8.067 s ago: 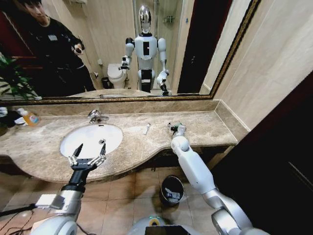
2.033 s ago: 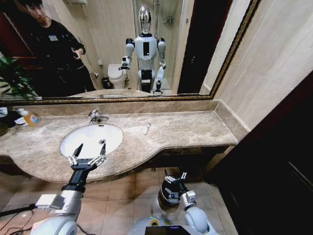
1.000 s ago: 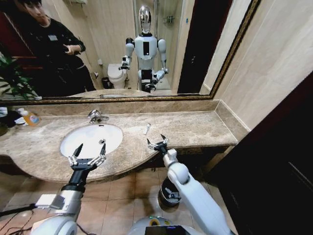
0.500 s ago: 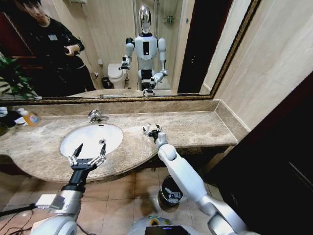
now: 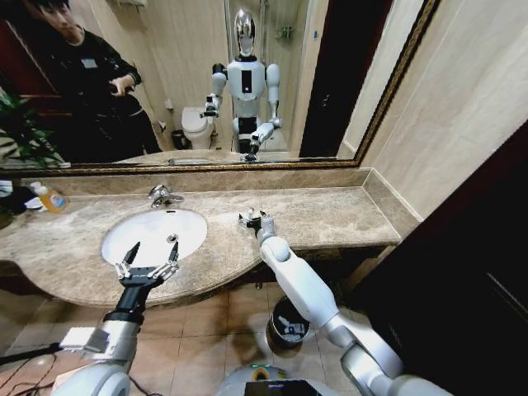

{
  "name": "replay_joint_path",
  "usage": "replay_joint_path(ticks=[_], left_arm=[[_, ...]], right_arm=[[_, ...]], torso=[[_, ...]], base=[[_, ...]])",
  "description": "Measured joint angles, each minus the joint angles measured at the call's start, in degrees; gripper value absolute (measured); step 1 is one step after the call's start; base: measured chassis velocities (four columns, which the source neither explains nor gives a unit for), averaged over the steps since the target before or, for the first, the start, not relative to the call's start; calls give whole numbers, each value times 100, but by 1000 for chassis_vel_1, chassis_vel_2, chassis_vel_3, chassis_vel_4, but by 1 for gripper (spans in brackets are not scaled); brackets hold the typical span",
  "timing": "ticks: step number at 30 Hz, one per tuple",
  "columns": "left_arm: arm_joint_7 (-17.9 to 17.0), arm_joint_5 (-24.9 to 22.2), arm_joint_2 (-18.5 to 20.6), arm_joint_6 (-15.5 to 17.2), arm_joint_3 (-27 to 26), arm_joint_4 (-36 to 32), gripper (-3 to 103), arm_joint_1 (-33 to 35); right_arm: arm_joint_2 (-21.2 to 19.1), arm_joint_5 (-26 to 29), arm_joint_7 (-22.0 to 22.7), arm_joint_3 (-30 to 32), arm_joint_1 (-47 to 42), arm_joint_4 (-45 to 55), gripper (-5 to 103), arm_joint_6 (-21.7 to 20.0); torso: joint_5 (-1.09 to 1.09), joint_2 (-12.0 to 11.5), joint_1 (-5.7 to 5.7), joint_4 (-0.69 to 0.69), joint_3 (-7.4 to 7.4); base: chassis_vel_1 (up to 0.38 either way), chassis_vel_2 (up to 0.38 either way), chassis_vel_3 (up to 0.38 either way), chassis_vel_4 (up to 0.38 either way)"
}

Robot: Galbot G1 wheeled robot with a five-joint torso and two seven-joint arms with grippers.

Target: Pick up the trash from the sink and place it in the trash bin.

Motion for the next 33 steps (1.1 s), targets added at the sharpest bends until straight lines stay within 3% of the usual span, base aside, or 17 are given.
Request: replay_joint_path(ticks=[6,10,12,15,19,22,23,25,27,30,33], left_arm=[[0,0,0,0,0,0,100,0],[0,0,0,0,0,0,100,0],[0,0,0,0,0,0,100,0],[0,0,0,0,0,0,100,0],[0,0,0,0,0,0,100,0],[0,0,0,0,0,0,100,0],[0,0,0,0,0,0,100,0],[0,0,0,0,0,0,100,0],[0,0,0,0,0,0,100,0],[0,0,0,0,0,0,100,0],[0,0,0,0,0,0,100,0]], right_arm=[[-13,-19,-50,-12,-7,-19,98,25],[-17,-34,-69,-56,-26,-19,79,40],[-17,-41,-72,-64,-34,-19,79,44],[-15,-60,-83,-89,-47,-23,62,54],[-13,-37,-89,-107,-48,-26,51,60],[-28,-29,-123,-126,-53,-26,36,82],[-28,-29,-123,-126,-53,-26,36,82],[-43,-30,-136,-129,-68,-16,25,102],[-48,-31,-138,-128,-74,-8,25,107],[-91,-34,-141,-128,-128,115,9,117],[-126,-33,-140,-130,-169,226,3,116]], torso=[[0,0,0,0,0],[0,0,0,0,0],[0,0,0,0,0],[0,0,0,0,0],[0,0,0,0,0],[0,0,0,0,0],[0,0,0,0,0],[0,1,0,0,0],[0,1,0,0,0],[0,1,0,1,0],[0,1,0,0,0]], base=[[0,0,0,0],[0,0,0,0],[0,0,0,0],[0,0,0,0],[0,0,0,0],[0,0,0,0],[0,0,0,0],[0,0,0,0],[0,0,0,0],[0,0,0,0],[0,0,0,0]])
